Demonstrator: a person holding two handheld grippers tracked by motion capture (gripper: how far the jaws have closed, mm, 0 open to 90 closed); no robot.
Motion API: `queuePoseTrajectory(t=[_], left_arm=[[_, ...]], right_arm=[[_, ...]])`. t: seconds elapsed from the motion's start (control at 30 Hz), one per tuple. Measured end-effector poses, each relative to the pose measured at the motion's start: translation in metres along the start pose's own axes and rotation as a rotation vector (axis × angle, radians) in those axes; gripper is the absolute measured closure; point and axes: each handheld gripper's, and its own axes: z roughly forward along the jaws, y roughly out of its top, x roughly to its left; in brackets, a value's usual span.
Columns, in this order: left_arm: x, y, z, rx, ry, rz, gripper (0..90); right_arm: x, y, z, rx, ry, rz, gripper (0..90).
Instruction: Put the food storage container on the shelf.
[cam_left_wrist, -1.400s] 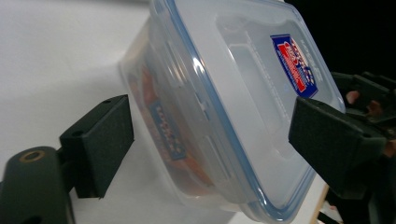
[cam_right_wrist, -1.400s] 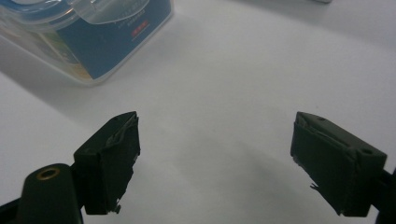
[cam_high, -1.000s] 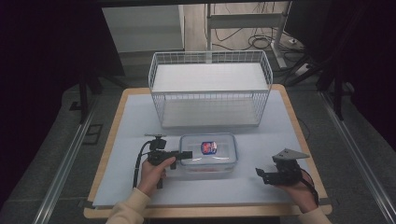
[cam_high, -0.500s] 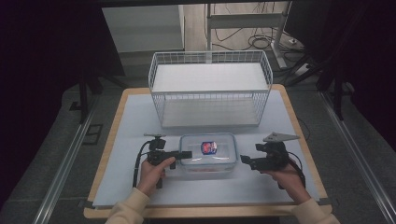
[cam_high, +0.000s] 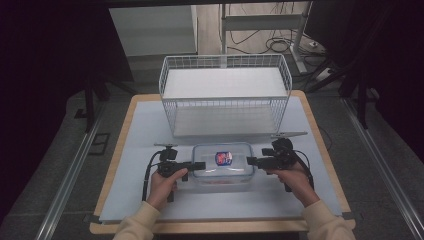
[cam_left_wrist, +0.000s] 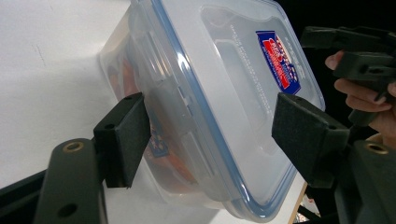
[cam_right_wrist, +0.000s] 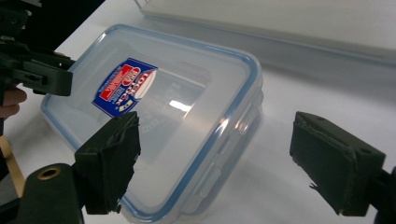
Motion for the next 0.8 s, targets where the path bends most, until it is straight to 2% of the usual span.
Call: queuePoseTrajectory(t=[0.1, 0.33, 0.47, 0.63, 0.8], left_arm=[[0.000, 0.000, 0.000, -0.001, 0.000, -0.001, 28.7], [0.000, 0.000, 0.000, -0.002, -0.002, 0.001, 28.7], [0.000, 0.000, 0.000, -0.002, -0.001, 0.002, 28.6], [0.000, 0.000, 0.000, -0.002, 0.000, 0.002, 28.6], [0.000, 0.000, 0.000, -0.002, 0.001, 0.003, 28.6]], right_arm=[[-0.003, -0.001, 0.006, 0.006, 0.035, 0.038, 16.8], [-0.006, -0.006, 0.020, 0.057, 0.045, 0.057, 17.0], [-0.008, -0.007, 0.024, 0.062, 0.093, 0.102, 18.3], [-0.015, -0.009, 0.033, 0.091, 0.196, 0.190, 20.9], [-0.018, -0.010, 0.032, 0.090, 0.213, 0.216, 24.5]])
